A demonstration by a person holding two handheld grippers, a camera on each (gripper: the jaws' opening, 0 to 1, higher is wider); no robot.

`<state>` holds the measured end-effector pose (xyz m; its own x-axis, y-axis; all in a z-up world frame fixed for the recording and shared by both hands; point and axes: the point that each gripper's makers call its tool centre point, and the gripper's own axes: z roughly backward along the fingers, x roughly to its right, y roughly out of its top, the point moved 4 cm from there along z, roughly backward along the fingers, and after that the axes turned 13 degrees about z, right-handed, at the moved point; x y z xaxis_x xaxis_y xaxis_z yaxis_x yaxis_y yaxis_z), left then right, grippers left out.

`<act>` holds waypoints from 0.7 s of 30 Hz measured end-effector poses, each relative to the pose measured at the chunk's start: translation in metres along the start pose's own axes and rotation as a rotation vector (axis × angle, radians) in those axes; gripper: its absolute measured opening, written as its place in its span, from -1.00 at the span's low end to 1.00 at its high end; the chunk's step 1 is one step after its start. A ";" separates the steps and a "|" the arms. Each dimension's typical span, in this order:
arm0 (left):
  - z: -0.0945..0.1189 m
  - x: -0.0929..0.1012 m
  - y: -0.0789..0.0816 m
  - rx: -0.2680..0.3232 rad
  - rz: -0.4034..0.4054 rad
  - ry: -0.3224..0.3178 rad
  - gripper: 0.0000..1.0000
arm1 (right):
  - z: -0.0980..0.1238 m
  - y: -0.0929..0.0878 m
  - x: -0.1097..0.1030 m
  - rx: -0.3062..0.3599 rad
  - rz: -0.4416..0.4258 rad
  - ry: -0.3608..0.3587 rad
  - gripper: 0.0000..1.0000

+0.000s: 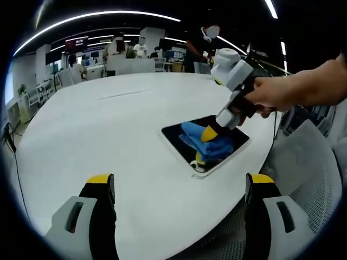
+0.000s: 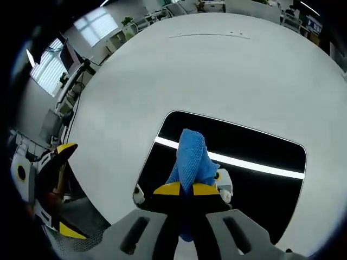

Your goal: Wipe the mirror surface with the cleaning cloth until all visible marks leave the cleaned area.

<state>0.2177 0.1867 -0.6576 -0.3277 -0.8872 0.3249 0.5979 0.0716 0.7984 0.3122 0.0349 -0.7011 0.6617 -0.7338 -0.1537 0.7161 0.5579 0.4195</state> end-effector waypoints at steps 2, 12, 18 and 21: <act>0.001 0.000 0.001 0.004 -0.001 0.002 0.98 | 0.001 -0.002 -0.002 -0.002 -0.003 0.002 -1.00; 0.002 0.003 0.002 0.011 -0.005 0.002 0.98 | 0.005 -0.014 -0.012 -0.006 -0.004 0.013 -1.00; 0.003 0.003 0.002 0.014 -0.002 0.004 0.98 | 0.008 -0.021 -0.016 -0.007 -0.029 0.028 -1.00; 0.003 0.003 0.002 0.013 -0.006 0.005 0.98 | 0.007 -0.023 -0.017 -0.009 -0.045 0.036 -1.00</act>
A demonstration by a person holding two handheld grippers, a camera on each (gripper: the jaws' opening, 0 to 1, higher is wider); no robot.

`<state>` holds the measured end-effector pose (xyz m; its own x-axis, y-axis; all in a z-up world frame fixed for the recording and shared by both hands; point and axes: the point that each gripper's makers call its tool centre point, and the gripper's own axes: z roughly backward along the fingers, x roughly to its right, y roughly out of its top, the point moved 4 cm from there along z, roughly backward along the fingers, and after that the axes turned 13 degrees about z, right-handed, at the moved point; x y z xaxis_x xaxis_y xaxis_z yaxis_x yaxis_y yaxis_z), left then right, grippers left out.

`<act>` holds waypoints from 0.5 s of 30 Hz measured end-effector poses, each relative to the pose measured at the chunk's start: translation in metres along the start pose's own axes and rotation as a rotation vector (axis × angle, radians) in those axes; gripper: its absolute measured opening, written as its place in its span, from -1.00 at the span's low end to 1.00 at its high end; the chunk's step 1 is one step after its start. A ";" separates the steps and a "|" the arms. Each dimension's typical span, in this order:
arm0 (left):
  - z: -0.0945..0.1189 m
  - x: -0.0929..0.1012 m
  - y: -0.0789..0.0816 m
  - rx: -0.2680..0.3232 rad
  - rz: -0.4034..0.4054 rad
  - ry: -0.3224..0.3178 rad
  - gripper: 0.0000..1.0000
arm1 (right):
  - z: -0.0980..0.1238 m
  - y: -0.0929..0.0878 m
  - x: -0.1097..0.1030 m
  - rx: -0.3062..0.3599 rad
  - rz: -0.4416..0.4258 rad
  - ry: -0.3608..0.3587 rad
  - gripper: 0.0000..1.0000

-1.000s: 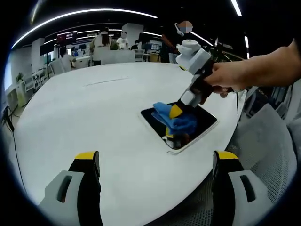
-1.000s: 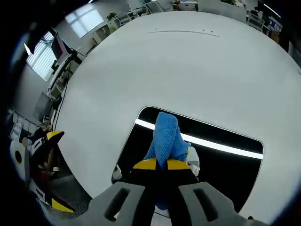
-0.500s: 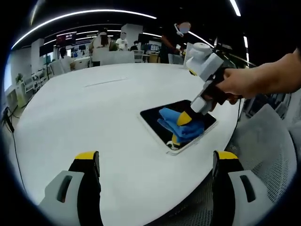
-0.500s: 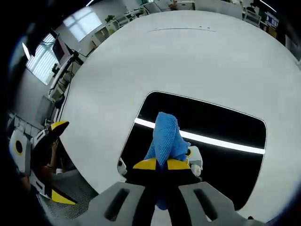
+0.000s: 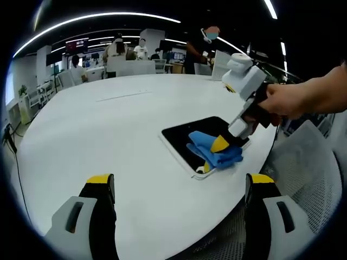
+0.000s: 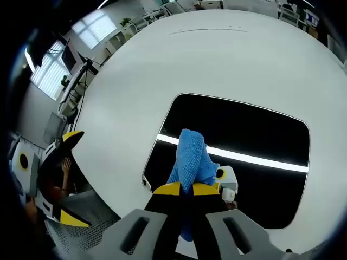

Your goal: Wipe the mirror surface with the cleaning cloth until all visible marks leave the cleaned area.

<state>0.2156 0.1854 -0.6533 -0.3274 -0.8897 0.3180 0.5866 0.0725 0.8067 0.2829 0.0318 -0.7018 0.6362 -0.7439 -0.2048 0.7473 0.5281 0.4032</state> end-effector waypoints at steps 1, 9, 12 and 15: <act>0.000 0.000 0.001 0.004 0.000 0.000 0.98 | 0.000 0.000 0.000 0.000 0.002 0.000 -1.00; -0.001 0.000 -0.001 -0.004 0.000 -0.005 0.98 | 0.000 -0.009 -0.007 -0.008 0.007 0.011 -1.00; -0.001 0.001 -0.001 -0.006 0.000 -0.006 0.98 | 0.002 -0.011 -0.010 -0.011 0.011 0.015 -1.00; 0.000 0.001 0.000 -0.004 -0.004 -0.005 0.98 | 0.003 -0.013 -0.011 -0.011 0.012 0.018 -1.00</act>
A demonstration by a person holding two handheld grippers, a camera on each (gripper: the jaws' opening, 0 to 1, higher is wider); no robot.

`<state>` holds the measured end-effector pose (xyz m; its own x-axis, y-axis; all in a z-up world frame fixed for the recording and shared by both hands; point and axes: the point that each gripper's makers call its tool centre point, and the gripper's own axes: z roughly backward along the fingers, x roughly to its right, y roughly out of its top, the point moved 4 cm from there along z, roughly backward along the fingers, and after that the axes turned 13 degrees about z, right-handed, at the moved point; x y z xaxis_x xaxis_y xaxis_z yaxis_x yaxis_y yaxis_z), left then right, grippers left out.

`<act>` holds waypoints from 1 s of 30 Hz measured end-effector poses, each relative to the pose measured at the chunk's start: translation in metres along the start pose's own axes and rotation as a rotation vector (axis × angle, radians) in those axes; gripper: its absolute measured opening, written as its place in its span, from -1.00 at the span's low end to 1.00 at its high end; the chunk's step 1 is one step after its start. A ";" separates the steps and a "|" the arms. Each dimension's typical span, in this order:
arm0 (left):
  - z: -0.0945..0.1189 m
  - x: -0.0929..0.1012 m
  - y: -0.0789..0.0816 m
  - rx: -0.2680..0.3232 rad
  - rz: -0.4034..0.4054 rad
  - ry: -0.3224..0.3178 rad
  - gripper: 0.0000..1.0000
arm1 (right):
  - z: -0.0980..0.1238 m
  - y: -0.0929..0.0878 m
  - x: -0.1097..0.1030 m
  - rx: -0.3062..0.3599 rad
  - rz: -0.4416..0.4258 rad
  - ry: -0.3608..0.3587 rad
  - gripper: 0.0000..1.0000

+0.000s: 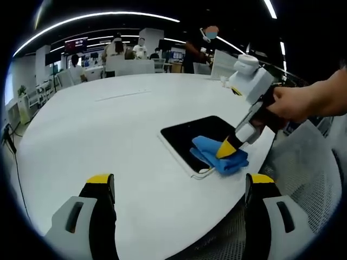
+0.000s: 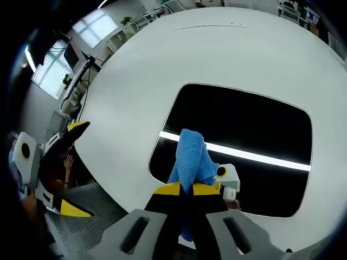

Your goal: Wipe the mirror surface with the cleaning cloth until all visible marks leave the cleaned area.

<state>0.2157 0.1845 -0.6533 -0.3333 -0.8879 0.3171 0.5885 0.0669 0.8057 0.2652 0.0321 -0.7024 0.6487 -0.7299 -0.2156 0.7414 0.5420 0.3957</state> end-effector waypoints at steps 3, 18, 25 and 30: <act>0.000 0.000 0.001 0.006 0.006 -0.002 0.98 | 0.000 -0.001 -0.001 -0.006 -0.003 0.004 -1.00; -0.001 -0.002 0.001 0.004 -0.002 0.000 0.98 | 0.000 -0.004 -0.005 -0.009 -0.013 0.017 -1.00; 0.000 -0.002 0.001 0.005 0.003 -0.002 0.98 | -0.001 -0.003 -0.004 -0.007 -0.002 0.021 -1.00; 0.000 -0.002 0.000 0.001 0.002 -0.001 0.98 | 0.003 -0.007 -0.001 -0.011 0.019 0.008 -1.00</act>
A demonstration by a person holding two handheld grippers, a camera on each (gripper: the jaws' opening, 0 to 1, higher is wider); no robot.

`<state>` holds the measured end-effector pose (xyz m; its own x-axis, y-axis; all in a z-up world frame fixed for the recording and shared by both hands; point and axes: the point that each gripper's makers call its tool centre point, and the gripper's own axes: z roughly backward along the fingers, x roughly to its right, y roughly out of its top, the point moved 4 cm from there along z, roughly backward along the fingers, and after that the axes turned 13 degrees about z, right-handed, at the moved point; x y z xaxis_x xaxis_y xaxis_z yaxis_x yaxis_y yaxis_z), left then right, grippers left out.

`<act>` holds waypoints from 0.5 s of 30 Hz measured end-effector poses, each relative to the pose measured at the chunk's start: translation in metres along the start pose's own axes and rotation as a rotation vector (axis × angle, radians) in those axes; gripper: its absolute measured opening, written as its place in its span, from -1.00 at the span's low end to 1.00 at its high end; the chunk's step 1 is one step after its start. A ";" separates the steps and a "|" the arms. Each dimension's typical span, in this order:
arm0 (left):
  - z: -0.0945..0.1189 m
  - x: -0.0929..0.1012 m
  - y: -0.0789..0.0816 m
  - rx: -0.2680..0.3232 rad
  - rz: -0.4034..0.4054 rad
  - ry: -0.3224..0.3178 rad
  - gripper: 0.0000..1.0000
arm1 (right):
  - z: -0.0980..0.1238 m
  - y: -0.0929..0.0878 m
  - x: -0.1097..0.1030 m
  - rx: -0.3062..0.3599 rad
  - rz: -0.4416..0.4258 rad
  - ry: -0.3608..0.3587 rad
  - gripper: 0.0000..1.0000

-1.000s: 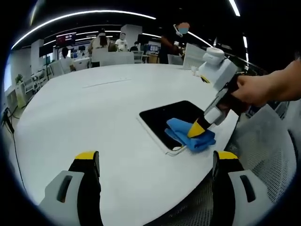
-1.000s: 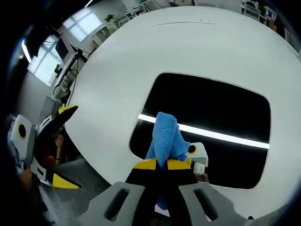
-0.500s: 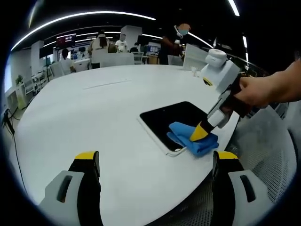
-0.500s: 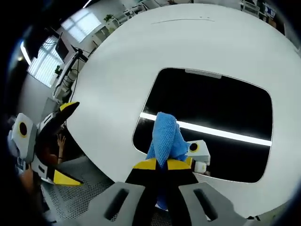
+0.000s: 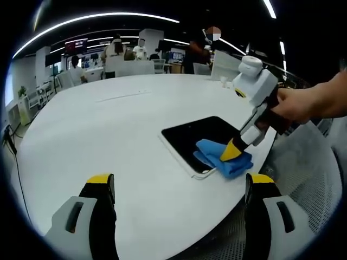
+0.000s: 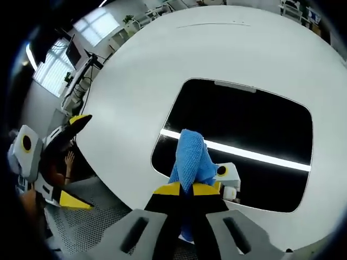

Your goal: Wipe the mirror surface with the cleaning cloth until all visible marks leave the cleaned area.

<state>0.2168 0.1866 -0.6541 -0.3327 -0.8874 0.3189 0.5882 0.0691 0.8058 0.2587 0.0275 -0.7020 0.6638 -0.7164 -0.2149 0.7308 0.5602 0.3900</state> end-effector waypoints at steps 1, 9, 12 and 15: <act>0.000 0.000 0.000 0.000 0.000 -0.001 0.98 | 0.001 -0.002 0.001 -0.001 0.004 -0.002 -1.00; 0.000 0.001 0.000 -0.001 -0.001 -0.002 0.98 | 0.006 -0.007 0.009 -0.002 -0.002 -0.008 -1.00; 0.000 0.001 0.000 0.001 0.000 -0.003 0.98 | 0.007 -0.008 0.012 -0.001 -0.007 -0.010 -1.00; 0.000 0.001 0.000 0.000 0.000 -0.004 0.98 | 0.008 -0.009 0.014 0.000 -0.014 -0.010 -1.00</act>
<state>0.2166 0.1858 -0.6539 -0.3362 -0.8855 0.3207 0.5883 0.0685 0.8058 0.2598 0.0087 -0.7016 0.6521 -0.7281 -0.2112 0.7398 0.5503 0.3870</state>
